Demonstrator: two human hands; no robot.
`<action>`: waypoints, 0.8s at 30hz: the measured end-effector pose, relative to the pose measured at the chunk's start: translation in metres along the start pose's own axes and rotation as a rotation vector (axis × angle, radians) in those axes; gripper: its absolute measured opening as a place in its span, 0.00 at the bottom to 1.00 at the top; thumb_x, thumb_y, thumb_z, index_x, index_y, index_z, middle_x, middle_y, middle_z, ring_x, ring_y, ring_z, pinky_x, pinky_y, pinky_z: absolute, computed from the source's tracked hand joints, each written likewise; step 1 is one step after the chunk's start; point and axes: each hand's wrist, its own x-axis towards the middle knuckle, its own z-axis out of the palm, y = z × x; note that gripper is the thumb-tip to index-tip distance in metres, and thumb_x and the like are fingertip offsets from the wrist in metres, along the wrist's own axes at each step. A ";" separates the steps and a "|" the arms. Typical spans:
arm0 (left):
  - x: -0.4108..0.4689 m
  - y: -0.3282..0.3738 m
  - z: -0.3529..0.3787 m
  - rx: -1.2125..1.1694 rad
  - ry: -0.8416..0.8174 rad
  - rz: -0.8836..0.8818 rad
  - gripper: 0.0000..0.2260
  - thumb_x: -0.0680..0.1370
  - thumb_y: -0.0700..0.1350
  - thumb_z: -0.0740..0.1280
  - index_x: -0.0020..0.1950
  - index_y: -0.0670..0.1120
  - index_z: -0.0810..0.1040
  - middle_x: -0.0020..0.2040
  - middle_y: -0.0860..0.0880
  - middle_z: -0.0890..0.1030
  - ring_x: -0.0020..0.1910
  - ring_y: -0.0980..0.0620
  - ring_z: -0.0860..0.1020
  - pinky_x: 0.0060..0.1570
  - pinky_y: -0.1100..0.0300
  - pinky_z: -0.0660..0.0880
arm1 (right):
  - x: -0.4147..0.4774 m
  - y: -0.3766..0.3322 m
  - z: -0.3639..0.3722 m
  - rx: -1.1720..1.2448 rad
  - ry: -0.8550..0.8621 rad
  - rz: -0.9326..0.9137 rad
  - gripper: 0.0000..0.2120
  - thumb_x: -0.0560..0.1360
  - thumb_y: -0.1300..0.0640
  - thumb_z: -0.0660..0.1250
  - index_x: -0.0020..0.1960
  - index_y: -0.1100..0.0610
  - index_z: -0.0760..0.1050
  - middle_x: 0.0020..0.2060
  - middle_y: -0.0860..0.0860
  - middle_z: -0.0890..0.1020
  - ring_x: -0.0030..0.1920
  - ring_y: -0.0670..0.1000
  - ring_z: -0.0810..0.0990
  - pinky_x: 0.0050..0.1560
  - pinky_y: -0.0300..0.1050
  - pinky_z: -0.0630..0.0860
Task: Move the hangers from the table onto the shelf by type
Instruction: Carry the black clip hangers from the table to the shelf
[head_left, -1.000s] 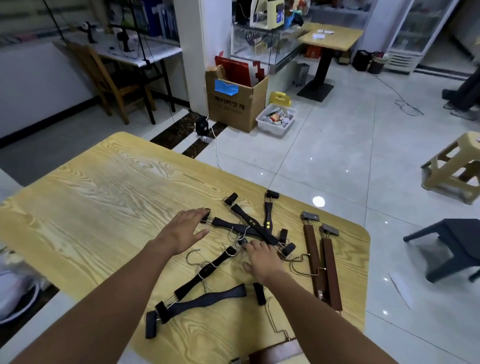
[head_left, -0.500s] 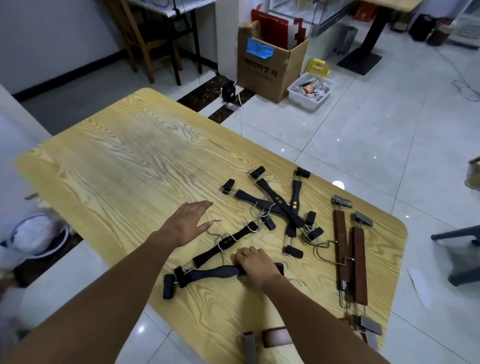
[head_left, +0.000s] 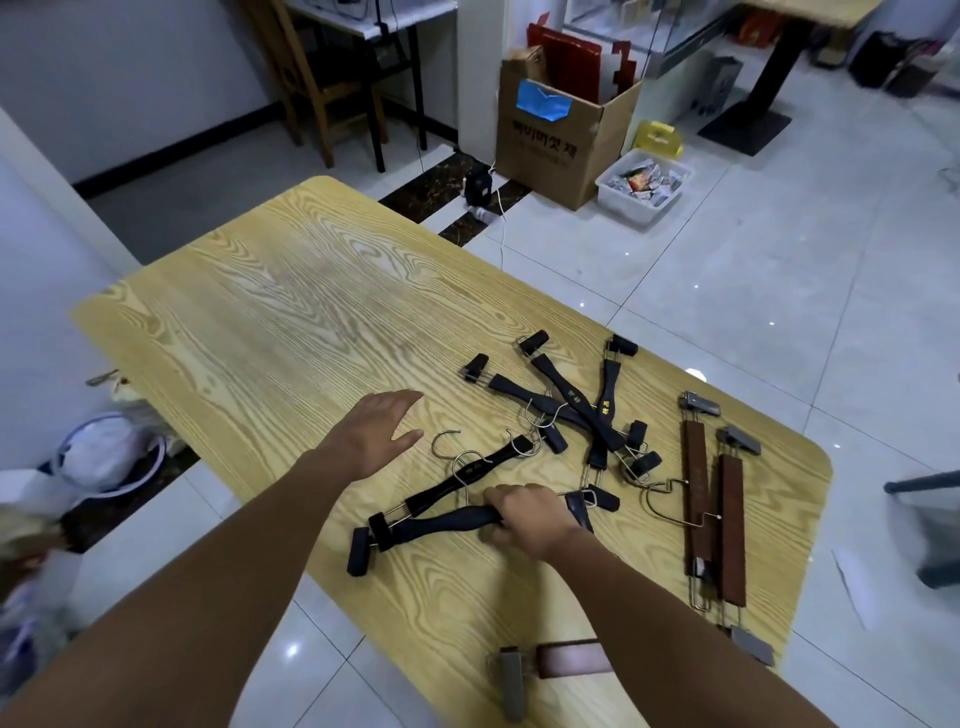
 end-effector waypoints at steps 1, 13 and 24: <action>-0.002 0.001 -0.001 -0.003 0.000 0.000 0.26 0.81 0.53 0.58 0.76 0.48 0.57 0.75 0.48 0.62 0.74 0.49 0.59 0.73 0.58 0.53 | -0.002 0.000 -0.001 -0.008 0.013 -0.005 0.13 0.75 0.49 0.64 0.54 0.57 0.72 0.50 0.54 0.80 0.50 0.58 0.78 0.46 0.47 0.69; -0.020 0.012 -0.028 0.011 0.040 -0.003 0.26 0.81 0.53 0.58 0.77 0.48 0.56 0.75 0.48 0.62 0.75 0.48 0.58 0.73 0.57 0.52 | -0.023 0.004 -0.027 -0.139 0.053 -0.024 0.10 0.72 0.49 0.63 0.49 0.55 0.73 0.43 0.51 0.81 0.43 0.56 0.79 0.42 0.45 0.68; -0.026 0.014 -0.025 0.009 0.014 -0.021 0.26 0.81 0.54 0.58 0.77 0.50 0.55 0.76 0.48 0.61 0.75 0.48 0.56 0.75 0.54 0.54 | -0.025 0.000 -0.054 -0.168 0.108 -0.022 0.09 0.72 0.50 0.64 0.46 0.55 0.72 0.39 0.51 0.79 0.39 0.54 0.77 0.36 0.43 0.66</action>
